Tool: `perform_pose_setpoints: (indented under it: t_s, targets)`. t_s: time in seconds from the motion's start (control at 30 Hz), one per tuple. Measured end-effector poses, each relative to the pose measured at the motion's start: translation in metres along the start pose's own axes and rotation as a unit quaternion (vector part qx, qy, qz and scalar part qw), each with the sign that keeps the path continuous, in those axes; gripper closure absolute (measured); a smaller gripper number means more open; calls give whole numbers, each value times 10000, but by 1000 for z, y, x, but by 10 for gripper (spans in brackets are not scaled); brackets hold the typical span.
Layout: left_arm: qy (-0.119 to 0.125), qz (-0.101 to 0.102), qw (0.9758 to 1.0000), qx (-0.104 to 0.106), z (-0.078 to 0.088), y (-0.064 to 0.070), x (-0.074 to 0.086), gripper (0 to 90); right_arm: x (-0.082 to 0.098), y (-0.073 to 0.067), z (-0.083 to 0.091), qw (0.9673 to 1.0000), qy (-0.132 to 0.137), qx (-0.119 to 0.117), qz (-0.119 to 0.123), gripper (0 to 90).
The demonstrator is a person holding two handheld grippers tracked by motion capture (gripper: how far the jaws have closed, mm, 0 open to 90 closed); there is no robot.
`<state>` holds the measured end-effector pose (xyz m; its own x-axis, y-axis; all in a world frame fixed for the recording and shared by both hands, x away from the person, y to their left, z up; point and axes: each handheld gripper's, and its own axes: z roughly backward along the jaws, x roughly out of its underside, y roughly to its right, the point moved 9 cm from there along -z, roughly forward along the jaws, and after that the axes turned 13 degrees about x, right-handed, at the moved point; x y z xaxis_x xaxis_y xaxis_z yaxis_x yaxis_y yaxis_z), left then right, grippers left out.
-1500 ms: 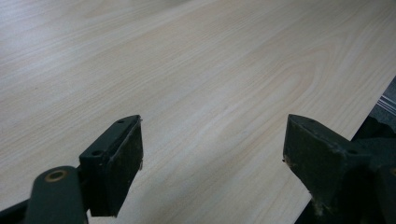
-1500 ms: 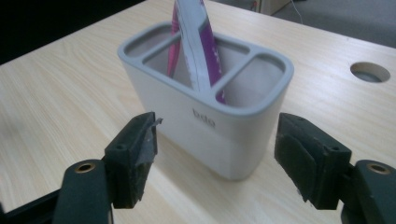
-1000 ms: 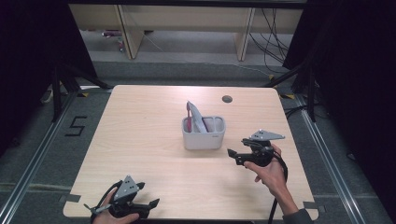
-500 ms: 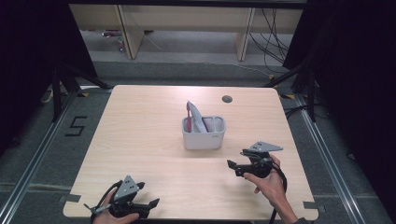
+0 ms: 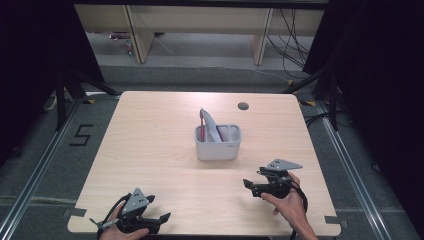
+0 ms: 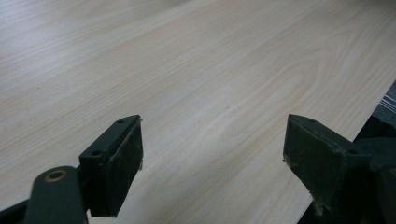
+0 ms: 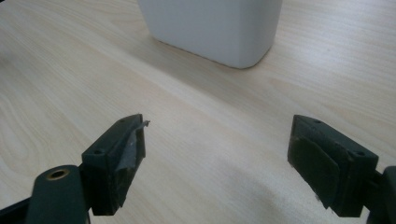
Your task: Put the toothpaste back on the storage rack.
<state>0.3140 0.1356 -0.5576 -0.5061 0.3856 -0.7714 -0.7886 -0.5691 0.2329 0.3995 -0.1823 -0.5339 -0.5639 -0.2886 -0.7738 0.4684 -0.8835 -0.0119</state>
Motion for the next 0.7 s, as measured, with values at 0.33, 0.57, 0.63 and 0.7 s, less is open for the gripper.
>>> perform_pose_setpoints:
  t_s: [0.33, 0.57, 0.63, 0.7]
  targets:
    - [55, 48, 10000, 49, -1, 2, -1, 193, 11, -4, 7, 9998, 3, -144, 124, 190]
    - [31, 30, 10000, 47, 0, 2, 0, 191, 23, -4, 11, 9997, -153, -78, 165, 189]
    - [21, 29, 10000, 42, 0, 1, 0, 191, 26, -6, 12, 9996, -194, -161, 109, 189]
    - [116, 95, 9999, 53, -2, 3, -1, 191, 28, -6, 14, 9997, -180, -109, 104, 188]
